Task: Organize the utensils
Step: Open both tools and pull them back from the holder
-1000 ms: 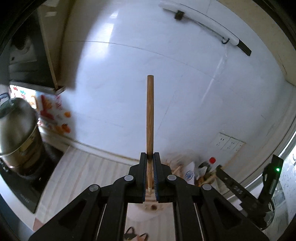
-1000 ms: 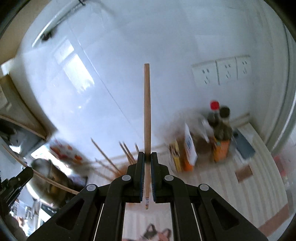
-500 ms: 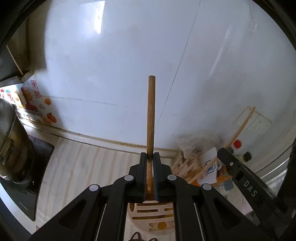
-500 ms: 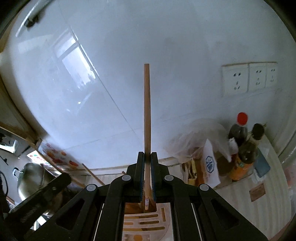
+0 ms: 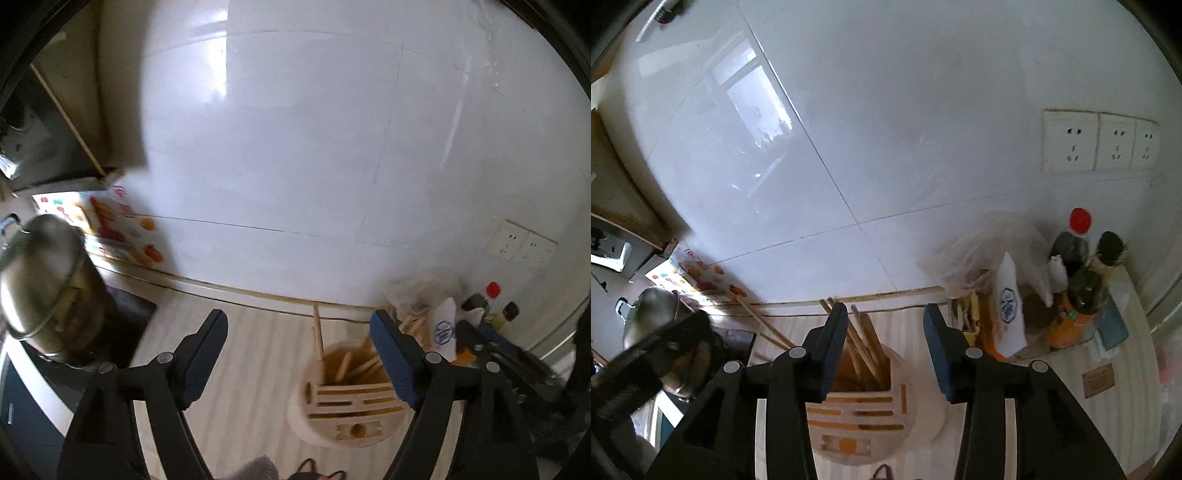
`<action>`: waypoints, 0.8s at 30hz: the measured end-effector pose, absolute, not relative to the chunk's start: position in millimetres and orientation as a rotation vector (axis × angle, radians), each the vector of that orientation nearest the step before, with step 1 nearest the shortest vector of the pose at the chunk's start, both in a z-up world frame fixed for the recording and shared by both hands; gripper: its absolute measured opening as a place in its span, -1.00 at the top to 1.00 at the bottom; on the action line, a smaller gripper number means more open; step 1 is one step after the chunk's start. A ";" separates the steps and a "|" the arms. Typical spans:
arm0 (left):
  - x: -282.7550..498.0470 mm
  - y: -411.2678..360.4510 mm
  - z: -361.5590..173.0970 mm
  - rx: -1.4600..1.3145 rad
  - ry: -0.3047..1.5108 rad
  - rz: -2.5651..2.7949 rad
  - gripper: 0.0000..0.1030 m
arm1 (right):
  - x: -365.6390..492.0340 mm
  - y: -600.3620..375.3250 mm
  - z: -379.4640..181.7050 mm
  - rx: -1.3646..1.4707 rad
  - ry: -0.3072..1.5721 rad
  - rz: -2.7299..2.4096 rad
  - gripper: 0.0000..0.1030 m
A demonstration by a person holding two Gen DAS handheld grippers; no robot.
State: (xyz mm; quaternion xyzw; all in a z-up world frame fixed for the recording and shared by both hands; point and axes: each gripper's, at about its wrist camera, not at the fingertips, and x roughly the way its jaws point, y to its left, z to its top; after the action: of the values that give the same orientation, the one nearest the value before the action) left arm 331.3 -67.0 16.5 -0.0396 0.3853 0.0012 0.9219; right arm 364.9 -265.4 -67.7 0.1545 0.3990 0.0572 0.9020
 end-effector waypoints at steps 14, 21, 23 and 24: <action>276.9 -59.8 -34.3 0.004 0.807 0.122 -1.00 | 298.4 -248.6 -84.7 0.051 0.826 0.040 -0.98; 254.9 -56.7 -37.1 -0.010 0.804 0.114 -1.00 | 271.6 -247.3 -84.0 0.014 0.813 -0.009 -1.00; 243.9 -55.9 -30.8 -0.011 0.789 0.100 -1.00 | 263.5 -248.4 -79.2 0.018 0.799 -0.024 -1.00; 239.6 -55.4 -27.8 -0.009 0.783 0.094 -1.00 | 255.9 -248.4 -74.5 0.017 0.788 -0.034 -1.00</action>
State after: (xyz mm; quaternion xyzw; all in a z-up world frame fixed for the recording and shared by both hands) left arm 239.6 -55.4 -27.8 -0.0045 0.3815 0.0457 0.9232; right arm 255.9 -248.4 -74.5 0.0085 0.3838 -0.0166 0.9232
